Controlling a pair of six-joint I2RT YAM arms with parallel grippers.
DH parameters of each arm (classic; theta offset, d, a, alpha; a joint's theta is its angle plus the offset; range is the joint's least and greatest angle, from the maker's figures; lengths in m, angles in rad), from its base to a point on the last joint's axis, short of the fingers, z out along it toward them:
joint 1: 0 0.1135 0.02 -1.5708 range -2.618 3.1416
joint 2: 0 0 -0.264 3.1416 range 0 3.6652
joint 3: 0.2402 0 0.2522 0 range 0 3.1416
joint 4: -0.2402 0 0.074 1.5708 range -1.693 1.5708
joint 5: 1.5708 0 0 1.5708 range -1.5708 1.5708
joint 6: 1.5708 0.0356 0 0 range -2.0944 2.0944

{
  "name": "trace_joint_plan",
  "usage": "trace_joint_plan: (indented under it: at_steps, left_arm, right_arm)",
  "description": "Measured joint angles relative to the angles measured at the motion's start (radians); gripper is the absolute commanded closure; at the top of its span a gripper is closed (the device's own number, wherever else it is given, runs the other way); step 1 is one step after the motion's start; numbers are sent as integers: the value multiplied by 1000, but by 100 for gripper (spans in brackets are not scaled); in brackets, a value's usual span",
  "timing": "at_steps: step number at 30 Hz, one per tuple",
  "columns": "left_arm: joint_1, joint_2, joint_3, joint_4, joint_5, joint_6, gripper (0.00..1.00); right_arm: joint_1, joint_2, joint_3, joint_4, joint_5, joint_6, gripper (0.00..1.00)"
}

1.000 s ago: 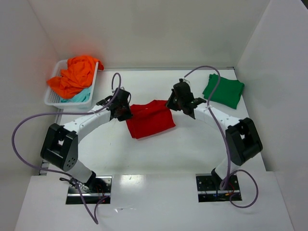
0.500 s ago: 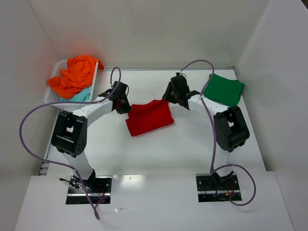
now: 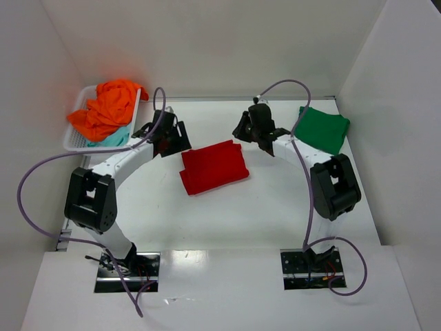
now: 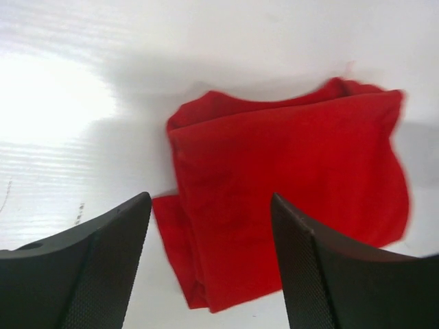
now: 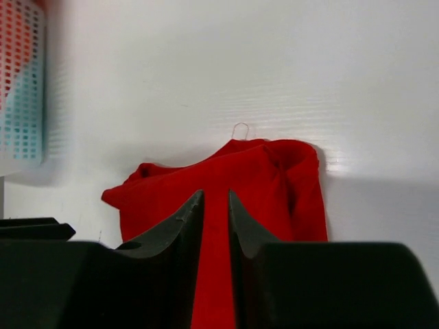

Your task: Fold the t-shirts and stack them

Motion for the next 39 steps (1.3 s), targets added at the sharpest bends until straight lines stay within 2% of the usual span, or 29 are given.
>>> trace_joint_plan:
  at_steps: [3,4,5,7,8,10,16,23,30,33,39]
  left_arm:
    - [0,-26,-2,32,42,0,39]
    - [0,-26,-7,47,62,-2,47]
    - [0,-26,-17,66,81,-5,69]
    - [0,-26,-45,89,122,-14,86]
    - [-1,-23,-59,98,140,-15,91]
    - [-6,-3,-69,110,161,-27,94]
    - [-22,113,-69,141,171,-30,96]
    - [-23,187,-47,139,173,-27,96]
    - [-27,196,-6,121,220,-21,81]
    - [-29,148,-6,101,266,-15,79]
    - [-81,64,16,109,338,4,100]
  right_arm:
    - [0,-17,-28,27,-29,1,77]
    - [0,-19,-45,34,-39,1,83]
    - [0,-21,-70,43,-47,1,87]
    - [0,-22,-130,54,-64,9,92]
    - [0,-22,-164,55,-71,13,93]
    - [2,-22,-230,50,-85,24,97]
    - [30,-39,-335,48,-89,61,99]
    - [68,-213,-449,32,-68,111,99]
    - [68,-330,-457,-32,14,129,100]
    - [68,-331,-423,-53,21,127,100]
    - [66,-222,-268,-24,-29,110,100]
